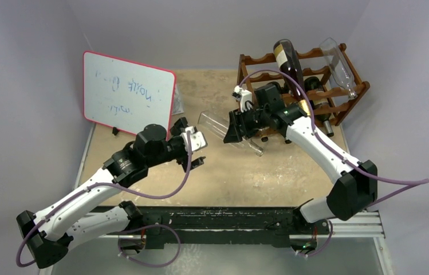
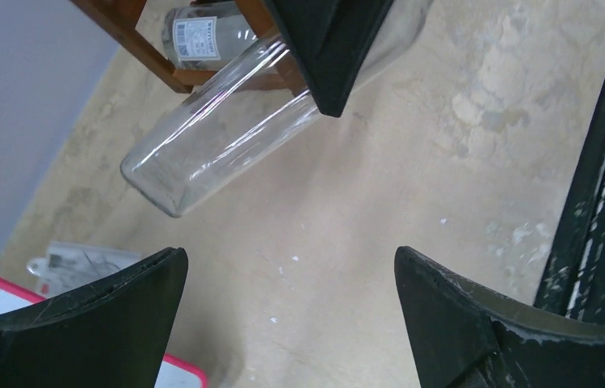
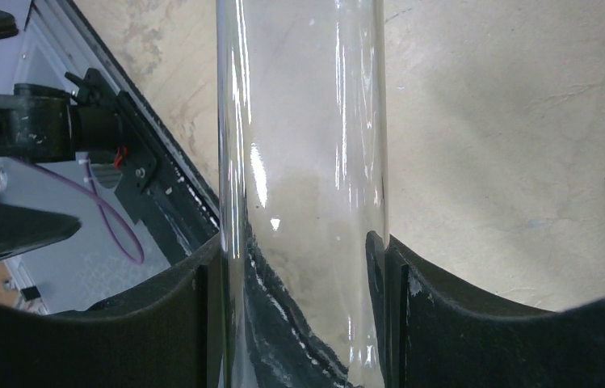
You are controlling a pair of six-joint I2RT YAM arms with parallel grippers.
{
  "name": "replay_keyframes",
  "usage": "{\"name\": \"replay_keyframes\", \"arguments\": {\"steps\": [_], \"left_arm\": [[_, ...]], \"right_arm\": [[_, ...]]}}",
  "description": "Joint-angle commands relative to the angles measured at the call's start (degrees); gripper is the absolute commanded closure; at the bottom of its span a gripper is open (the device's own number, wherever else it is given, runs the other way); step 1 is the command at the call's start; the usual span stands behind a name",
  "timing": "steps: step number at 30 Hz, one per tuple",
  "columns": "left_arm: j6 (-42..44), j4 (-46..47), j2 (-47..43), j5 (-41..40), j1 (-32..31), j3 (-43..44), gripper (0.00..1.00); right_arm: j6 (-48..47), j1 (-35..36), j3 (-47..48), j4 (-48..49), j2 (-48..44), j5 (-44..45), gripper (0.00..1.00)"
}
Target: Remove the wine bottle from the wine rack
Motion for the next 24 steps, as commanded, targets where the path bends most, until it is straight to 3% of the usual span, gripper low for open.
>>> {"name": "replay_keyframes", "arguments": {"steps": [1, 6, 10, 16, 24], "left_arm": [[15.4, 2.8, 0.3, -1.5, -3.1, -1.1, 0.0], [24.1, 4.2, 3.7, -3.8, -6.8, -0.1, 0.0], [28.1, 8.1, 6.9, -10.1, -10.8, -0.3, 0.0], [30.6, 13.5, 9.2, -14.0, -11.0, -1.8, 0.0], [31.0, 14.1, 11.3, -11.4, -11.1, -2.7, 0.0]], "right_arm": [[-3.5, 0.2, 0.7, 1.3, -2.2, -6.6, 1.0], [-4.1, 0.3, -1.2, 1.7, -2.7, -9.2, 1.0], [-4.3, 0.9, -1.8, 2.0, -2.9, -10.8, 1.0], [-4.3, 2.2, -1.4, 2.6, -2.7, -11.8, 1.0], [-3.9, 5.0, -0.6, 2.9, -1.8, -12.1, 1.0]]}}
